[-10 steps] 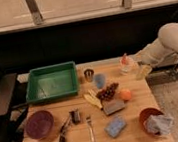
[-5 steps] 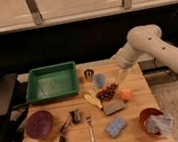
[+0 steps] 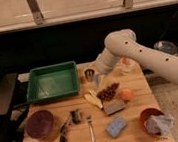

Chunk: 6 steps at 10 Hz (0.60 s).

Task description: Place banana in plastic cup

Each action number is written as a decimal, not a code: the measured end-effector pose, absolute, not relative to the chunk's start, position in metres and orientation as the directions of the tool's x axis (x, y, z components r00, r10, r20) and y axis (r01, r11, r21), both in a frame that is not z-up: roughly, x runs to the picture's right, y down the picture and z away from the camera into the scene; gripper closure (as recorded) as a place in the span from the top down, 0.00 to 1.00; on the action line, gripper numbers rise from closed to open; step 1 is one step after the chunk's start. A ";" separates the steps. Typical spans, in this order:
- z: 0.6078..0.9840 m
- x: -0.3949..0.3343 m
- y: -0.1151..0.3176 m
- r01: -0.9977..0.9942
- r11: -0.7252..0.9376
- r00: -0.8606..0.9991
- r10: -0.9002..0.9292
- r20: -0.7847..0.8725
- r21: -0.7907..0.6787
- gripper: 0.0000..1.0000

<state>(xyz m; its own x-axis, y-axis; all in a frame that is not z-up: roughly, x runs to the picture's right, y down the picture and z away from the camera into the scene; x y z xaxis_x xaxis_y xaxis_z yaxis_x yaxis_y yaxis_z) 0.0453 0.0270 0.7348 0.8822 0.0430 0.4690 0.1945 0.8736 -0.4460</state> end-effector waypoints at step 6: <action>0.752 0.030 0.043 0.223 0.868 0.882 0.014 0.471 -0.443 0.75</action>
<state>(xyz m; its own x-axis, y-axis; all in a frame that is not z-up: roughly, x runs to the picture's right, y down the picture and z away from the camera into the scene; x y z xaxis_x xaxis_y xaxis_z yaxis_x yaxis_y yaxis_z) 0.0300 0.0430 0.7515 0.8821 0.0140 0.4708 0.2228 0.8683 -0.4432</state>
